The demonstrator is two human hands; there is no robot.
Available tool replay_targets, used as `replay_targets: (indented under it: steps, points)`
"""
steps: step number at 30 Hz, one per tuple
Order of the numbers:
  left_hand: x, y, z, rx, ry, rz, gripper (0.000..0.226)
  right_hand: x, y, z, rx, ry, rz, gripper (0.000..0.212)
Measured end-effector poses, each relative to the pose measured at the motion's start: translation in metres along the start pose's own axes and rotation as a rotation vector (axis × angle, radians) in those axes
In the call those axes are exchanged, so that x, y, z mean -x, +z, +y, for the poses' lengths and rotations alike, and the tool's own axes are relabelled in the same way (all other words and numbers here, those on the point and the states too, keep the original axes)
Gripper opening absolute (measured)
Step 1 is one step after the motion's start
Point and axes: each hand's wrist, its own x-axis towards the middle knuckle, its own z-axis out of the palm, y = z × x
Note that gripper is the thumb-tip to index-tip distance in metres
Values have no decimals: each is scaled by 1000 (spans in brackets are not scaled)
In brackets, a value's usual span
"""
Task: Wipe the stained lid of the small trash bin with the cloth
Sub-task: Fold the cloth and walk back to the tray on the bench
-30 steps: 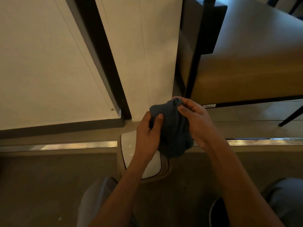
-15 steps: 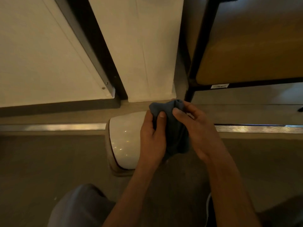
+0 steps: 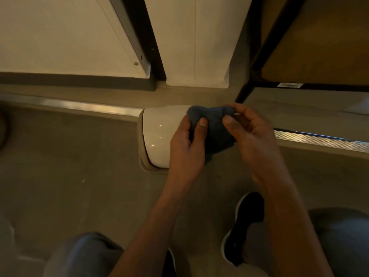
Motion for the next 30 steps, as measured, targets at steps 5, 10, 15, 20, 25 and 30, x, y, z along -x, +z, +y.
replay_targets:
  steps: [5, 10, 15, 20, 25, 30]
  points:
    - [35, 3, 72, -132, -93, 31, 15, 39, 0, -61, 77, 43, -38, 21]
    - [69, -3, 167, -232, -156, 4, 13, 82, 11, -138, 77, 162, 27, 18]
    - [102, -11, 274, -253, -154, 4, 13, 130, 15, -242, -57, 241, 43, 18]
    - [126, -14, 372, -261, -115, 15, 52, 160, 7, -340, -67, 202, -19, 16]
    - [139, -8, 451, -302, -131, 36, 24, 184, 9, -423, 13, 55, -32, 17]
    - [145, -6, 514, -267, -2, 77, 24, 201, 16, -488, 131, -196, -16, 16]
